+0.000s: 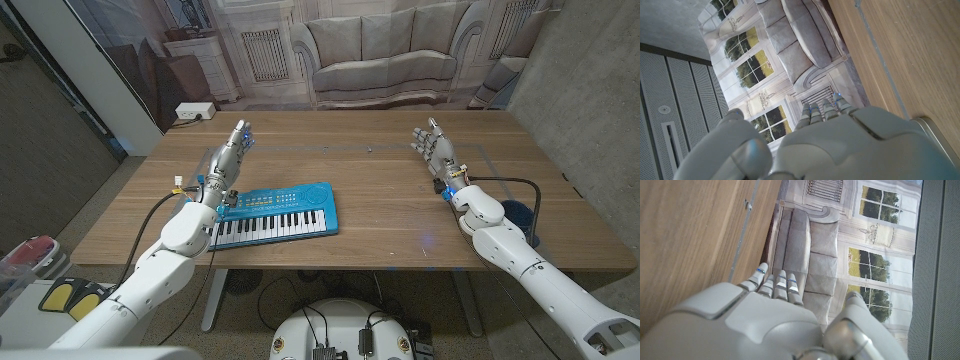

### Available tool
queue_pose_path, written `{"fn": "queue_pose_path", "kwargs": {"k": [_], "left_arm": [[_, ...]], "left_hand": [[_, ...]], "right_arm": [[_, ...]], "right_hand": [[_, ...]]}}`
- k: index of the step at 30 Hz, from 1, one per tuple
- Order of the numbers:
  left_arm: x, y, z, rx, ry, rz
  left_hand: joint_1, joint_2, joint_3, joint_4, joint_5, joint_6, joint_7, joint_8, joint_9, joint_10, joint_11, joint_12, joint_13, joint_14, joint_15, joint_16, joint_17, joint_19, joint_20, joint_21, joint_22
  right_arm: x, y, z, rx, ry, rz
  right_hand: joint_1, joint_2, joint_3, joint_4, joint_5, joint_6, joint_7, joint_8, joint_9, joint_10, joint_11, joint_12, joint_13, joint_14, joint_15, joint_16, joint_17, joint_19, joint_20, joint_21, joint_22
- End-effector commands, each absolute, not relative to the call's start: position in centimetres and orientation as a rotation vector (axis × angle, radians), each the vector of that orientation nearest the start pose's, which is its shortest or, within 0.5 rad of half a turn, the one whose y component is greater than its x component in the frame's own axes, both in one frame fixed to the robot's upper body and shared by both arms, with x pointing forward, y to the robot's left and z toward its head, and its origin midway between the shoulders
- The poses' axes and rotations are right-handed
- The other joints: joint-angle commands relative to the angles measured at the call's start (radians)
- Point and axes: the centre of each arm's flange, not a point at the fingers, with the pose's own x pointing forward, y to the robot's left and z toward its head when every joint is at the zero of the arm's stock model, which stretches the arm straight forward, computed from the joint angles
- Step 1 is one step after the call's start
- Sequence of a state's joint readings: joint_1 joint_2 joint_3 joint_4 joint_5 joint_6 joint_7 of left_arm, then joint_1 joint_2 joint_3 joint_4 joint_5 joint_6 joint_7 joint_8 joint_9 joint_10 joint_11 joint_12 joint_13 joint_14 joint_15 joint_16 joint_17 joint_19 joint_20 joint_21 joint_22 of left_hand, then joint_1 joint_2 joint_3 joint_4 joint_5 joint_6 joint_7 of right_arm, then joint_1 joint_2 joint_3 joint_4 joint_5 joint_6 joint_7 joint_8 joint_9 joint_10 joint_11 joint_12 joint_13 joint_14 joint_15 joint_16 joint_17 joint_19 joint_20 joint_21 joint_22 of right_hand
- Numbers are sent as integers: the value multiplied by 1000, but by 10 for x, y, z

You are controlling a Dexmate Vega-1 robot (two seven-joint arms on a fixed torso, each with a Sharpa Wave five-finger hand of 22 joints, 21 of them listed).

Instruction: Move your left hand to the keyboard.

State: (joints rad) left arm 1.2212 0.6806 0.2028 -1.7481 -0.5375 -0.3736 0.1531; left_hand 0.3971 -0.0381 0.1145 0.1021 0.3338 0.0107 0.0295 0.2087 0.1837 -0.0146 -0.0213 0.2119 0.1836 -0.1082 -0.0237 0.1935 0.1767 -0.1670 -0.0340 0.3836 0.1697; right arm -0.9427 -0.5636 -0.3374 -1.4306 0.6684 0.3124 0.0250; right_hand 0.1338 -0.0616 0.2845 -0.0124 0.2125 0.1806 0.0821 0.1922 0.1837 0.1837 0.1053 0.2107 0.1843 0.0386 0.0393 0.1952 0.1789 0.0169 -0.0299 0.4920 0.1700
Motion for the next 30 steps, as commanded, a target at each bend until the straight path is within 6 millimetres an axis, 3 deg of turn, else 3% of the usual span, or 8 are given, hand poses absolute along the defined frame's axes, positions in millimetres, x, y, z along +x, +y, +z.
{"fn": "queue_pose_path", "kwargs": {"k": [1, 30], "left_arm": [[529, 317, -48, 68, -777, -112], [508, 322, -54, 131, -804, -94]], "left_hand": [[11, 2, 0, -5, 8, 10, 0, 8, 2, 10, -8, 10, 2, 10, 0, 9, 4, -3, -17, -4, 5], [23, 5, -4, -9, 7, 28, 2, 7, 2, 25, -6, 9, 2, 26, 1, 7, 4, 9, -13, -17, 5]], "right_arm": [[623, -295, -35, 45, -630, 228], [621, -293, -36, 45, -629, 220]], "right_hand": [[2, 7, -1, -5, -2, 10, -1, 5, 5, 5, -1, 6, 1, 9, -1, 0, 5, 7, -39, -5, 3], [3, 10, -5, -6, -4, 10, -1, 5, 5, 9, 0, 6, 1, 10, 1, -1, 6, 12, -36, -17, 4]]}}
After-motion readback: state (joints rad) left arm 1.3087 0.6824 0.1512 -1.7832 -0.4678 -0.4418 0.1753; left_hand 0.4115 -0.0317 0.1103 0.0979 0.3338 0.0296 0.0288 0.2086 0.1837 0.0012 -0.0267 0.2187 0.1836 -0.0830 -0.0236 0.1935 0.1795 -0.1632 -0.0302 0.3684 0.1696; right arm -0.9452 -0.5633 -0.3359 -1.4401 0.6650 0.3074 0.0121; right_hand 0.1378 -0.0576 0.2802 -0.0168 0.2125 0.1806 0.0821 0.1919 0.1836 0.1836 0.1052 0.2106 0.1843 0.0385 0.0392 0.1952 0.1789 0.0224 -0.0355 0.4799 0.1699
